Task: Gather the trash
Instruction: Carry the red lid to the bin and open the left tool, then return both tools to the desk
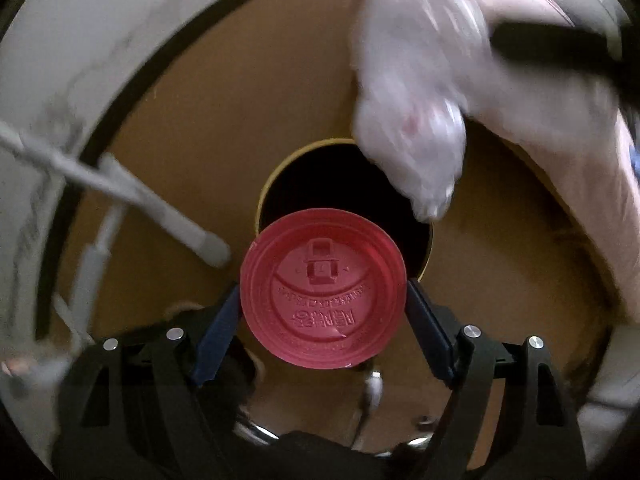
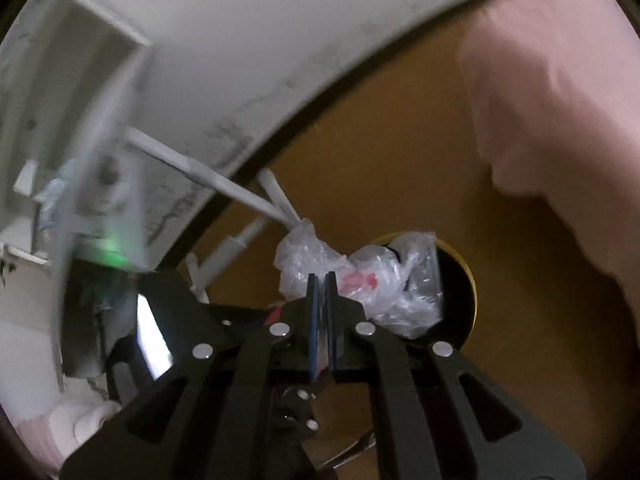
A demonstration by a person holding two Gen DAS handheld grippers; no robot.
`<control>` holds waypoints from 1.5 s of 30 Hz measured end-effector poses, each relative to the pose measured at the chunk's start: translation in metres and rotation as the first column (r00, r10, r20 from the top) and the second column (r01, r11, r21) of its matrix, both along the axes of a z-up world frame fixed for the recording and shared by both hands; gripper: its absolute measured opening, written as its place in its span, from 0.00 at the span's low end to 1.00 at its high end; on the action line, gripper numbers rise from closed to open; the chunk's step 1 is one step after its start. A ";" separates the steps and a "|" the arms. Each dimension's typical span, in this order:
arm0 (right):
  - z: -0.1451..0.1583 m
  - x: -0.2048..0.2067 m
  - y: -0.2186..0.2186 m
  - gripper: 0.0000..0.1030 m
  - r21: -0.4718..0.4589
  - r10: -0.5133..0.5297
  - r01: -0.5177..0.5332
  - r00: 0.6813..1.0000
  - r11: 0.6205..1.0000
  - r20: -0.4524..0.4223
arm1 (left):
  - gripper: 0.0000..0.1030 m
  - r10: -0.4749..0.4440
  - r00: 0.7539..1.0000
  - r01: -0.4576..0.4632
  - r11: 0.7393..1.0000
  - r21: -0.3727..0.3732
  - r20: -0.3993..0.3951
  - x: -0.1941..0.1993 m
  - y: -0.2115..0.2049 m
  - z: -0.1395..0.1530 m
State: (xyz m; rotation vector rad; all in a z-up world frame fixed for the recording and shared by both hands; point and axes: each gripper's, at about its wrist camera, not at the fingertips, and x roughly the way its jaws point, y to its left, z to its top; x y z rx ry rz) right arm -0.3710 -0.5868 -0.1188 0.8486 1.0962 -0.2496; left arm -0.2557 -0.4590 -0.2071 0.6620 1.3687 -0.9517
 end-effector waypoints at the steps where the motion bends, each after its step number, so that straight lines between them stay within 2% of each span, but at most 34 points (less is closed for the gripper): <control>1: -0.007 -0.001 -0.002 0.04 0.020 -0.015 0.015 1.000 1.000 -0.008 | 0.76 0.023 0.999 -0.023 1.000 -0.004 -0.036 0.001 0.001 -0.004; 3: -0.017 -0.001 -0.005 0.04 0.035 -0.026 0.027 0.999 0.999 -0.023 | 0.76 0.038 0.996 -0.039 0.999 -0.012 -0.080 0.010 0.002 -0.007; 7: -0.018 -0.003 -0.007 0.04 0.051 -0.034 0.035 0.999 0.998 -0.033 | 0.77 0.005 0.999 -0.006 1.000 -0.020 -0.048 0.012 0.004 -0.004; 8: -0.017 -0.002 -0.008 0.04 0.054 -0.040 0.042 0.998 0.998 -0.038 | 0.80 0.017 0.999 -0.018 1.000 -0.026 -0.049 0.012 0.005 -0.004; 9: -0.016 -0.001 -0.009 0.05 0.055 -0.045 0.048 0.998 0.997 -0.046 | 0.86 0.028 0.999 -0.029 0.999 -0.027 -0.043 0.010 0.003 -0.003; 10: -0.015 0.000 -0.010 0.11 0.053 -0.046 0.049 0.997 0.997 -0.059 | 0.94 0.038 0.999 -0.039 0.999 -0.023 -0.033 0.006 0.002 -0.004; 11: -0.017 0.005 -0.010 0.21 0.044 -0.050 0.053 0.996 0.998 -0.077 | 0.94 0.047 0.998 -0.048 0.999 -0.021 -0.030 0.004 0.004 -0.003; 12: -0.016 0.006 -0.011 0.65 0.022 -0.061 0.064 0.993 0.998 -0.096 | 0.94 0.048 0.998 -0.049 0.998 -0.025 -0.040 0.005 0.003 -0.003; 13: -0.011 0.008 -0.011 0.93 -0.003 -0.074 0.074 0.993 0.997 -0.088 | 0.94 0.043 0.998 -0.045 0.998 -0.036 -0.054 0.005 0.005 -0.004; 17: 0.008 -0.003 -0.016 0.93 -0.045 -0.110 0.108 0.993 0.993 -0.047 | 0.94 0.023 0.996 -0.029 0.998 -0.063 -0.087 0.002 0.001 0.000; 18: 0.018 -0.008 -0.018 0.93 -0.080 -0.130 0.127 0.991 0.989 -0.043 | 0.94 0.026 0.996 -0.032 0.996 -0.080 -0.080 0.000 0.002 0.006; 19: 0.029 -0.014 -0.019 0.93 -0.144 -0.154 0.146 0.987 0.979 -0.049 | 0.94 0.027 0.997 -0.034 0.994 -0.101 -0.068 -0.002 0.002 0.013; 21: 0.054 -0.023 -0.019 0.93 -0.326 -0.207 0.174 0.976 0.929 -0.070 | 0.94 -0.002 0.998 -0.008 0.984 -0.176 -0.056 -0.012 0.002 0.037; 22: 0.068 -0.027 -0.018 0.93 -0.453 -0.246 0.178 0.965 0.874 -0.095 | 0.94 -0.025 0.998 0.014 0.975 -0.220 -0.050 -0.017 0.001 0.051; 23: 0.080 -0.029 -0.015 0.93 -0.581 -0.296 0.170 0.946 0.796 -0.129 | 0.94 -0.054 0.998 0.045 0.960 -0.275 -0.026 -0.026 0.000 0.075; 24: 0.095 -0.032 -0.011 0.93 -0.710 -0.363 0.150 0.918 0.687 -0.157 | 0.94 -0.073 0.997 0.069 0.947 -0.314 -0.002 -0.032 0.000 0.094; 25: 0.106 -0.034 -0.008 0.93 -0.780 -0.402 0.133 0.902 0.611 -0.160 | 0.94 -0.092 0.996 0.094 0.930 -0.355 0.022 -0.036 0.001 0.115; 26: 0.117 -0.038 -0.005 0.93 -0.823 -0.416 0.124 0.898 0.555 -0.146 | 0.94 -0.107 0.993 0.121 0.905 -0.408 0.058 -0.040 0.005 0.143; 27: 0.133 -0.042 -0.001 0.93 -0.846 -0.416 0.137 0.903 0.516 -0.108 | 0.94 -0.106 0.990 0.135 0.886 -0.443 0.089 -0.041 0.010 0.166; 28: 0.143 -0.045 0.001 0.93 -0.850 -0.410 0.155 0.909 0.504 -0.077 | 0.94 -0.096 0.988 0.142 0.869 -0.474 0.120 -0.040 0.016 0.189; 29: 0.156 -0.048 0.004 0.93 -0.849 -0.397 0.179 0.917 0.497 -0.038 | 0.94 -0.070 0.985 0.144 0.840 -0.524 0.159 -0.035 0.029 0.222; 30: 0.165 -0.048 0.006 0.93 -0.841 -0.383 0.195 0.923 0.504 -0.016 | 0.94 -0.045 0.983 0.139 0.822 -0.552 0.180 -0.030 0.041 0.240; 32: 0.181 -0.041 0.011 0.93 -0.795 -0.349 0.229 0.937 0.562 0.023 | 0.94 0.054 0.970 0.109 0.775 -0.623 0.237 -0.013 0.079 0.286; 33: 0.189 -0.034 0.015 0.93 -0.761 -0.328 0.252 0.943 0.597 0.055 | 0.94 0.105 0.960 0.090 0.764 -0.639 0.260 -0.002 0.098 0.301; 34: 0.196 -0.025 0.021 0.93 -0.729 -0.301 0.272 0.949 0.628 0.095 | 0.94 0.167 0.945 0.060 0.757 -0.650 0.282 0.011 0.118 0.314; 37: 0.215 0.015 0.047 0.93 -0.636 -0.185 0.280 0.959 0.719 0.214 | 0.94 0.389 0.862 -0.096 0.753 -0.651 0.323 0.063 0.189 0.338; 39: 0.224 0.058 0.074 0.93 -0.597 -0.065 0.211 0.964 0.774 0.257 | 0.94 0.522 0.783 -0.234 0.752 -0.617 0.338 0.103 0.243 0.341; 40: 0.227 0.081 0.091 0.93 -0.595 0.001 0.163 0.964 0.787 0.265 | 0.94 0.578 0.737 -0.299 0.745 -0.597 0.351 0.119 0.267 0.340; 41: 0.230 0.101 0.105 0.93 -0.600 0.056 0.119 0.963 0.791 0.265 | 0.94 0.647 0.667 -0.383 0.723 -0.575 0.369 0.137 0.300 0.338; 42: 0.232 0.127 0.128 0.93 -0.609 0.129 0.060 0.956 0.791 0.262 | 0.94 0.695 0.610 -0.445 0.698 -0.561 0.380 0.149 0.325 0.336; 43: 0.234 0.145 0.146 0.93 -0.614 0.191 0.009 0.946 0.790 0.260 | 0.94 0.737 0.552 -0.506 0.668 -0.546 0.390 0.160 0.351 0.333; 44: 0.235 0.165 0.165 0.93 -0.616 0.255 -0.045 0.932 0.787 0.258 | 0.94 0.780 0.486 -0.574 0.625 -0.528 0.394 0.172 0.383 0.330; 45: 0.235 0.184 0.187 0.93 -0.619 0.320 -0.102 0.913 0.779 0.253 | 0.94 0.807 0.446 -0.616 0.591 -0.521 0.387 0.180 0.406 0.327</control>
